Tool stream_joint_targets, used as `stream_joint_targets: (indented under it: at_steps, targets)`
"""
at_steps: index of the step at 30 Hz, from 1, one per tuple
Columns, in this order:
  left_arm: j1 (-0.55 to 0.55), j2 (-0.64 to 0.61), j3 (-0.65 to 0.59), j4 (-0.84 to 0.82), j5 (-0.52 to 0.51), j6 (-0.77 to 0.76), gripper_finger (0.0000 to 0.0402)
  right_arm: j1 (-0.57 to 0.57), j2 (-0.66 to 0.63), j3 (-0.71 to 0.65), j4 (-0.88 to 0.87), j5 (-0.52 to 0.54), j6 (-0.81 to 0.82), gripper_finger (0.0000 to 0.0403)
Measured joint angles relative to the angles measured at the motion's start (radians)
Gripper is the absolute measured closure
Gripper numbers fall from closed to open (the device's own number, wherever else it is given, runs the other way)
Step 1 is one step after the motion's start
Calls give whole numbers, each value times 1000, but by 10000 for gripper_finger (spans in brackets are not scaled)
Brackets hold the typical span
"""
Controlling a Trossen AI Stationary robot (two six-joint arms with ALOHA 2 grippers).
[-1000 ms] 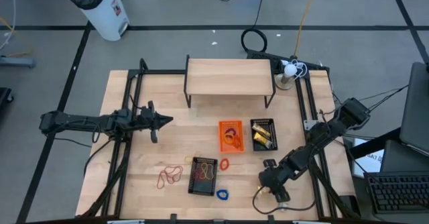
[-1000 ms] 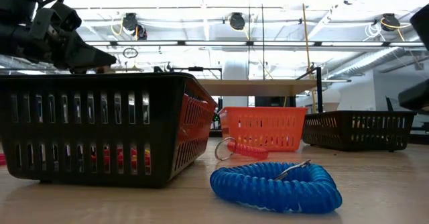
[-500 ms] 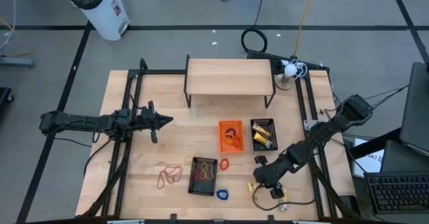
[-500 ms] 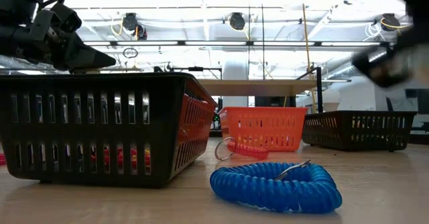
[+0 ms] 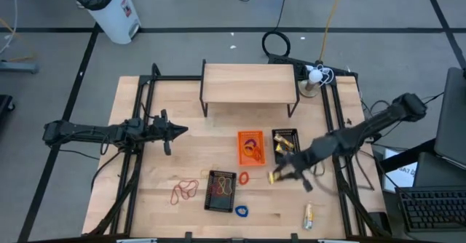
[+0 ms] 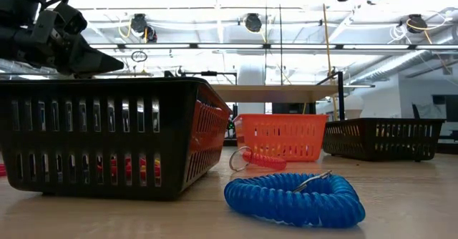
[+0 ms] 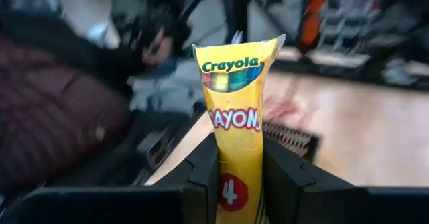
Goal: Pick & Place Office Desk Supplies
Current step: Put the yellow crayon box into the top black bin
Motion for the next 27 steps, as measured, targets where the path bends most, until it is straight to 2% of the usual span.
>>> stream_joint_targets:
  at_steps: [7,14,18,27]
  targets:
    - [0,0,0,0,0,0,391,-123,-244,-129,20,51,33,324]
    - [0,0,0,0,0,0,391,-256,-504,-283,26,-33,57,330]
    - [0,0,0,1,-1,0,392,-314,-598,-343,24,-108,97,328]
    - [0,0,0,1,-1,0,391,-390,-782,-459,28,-107,83,331]
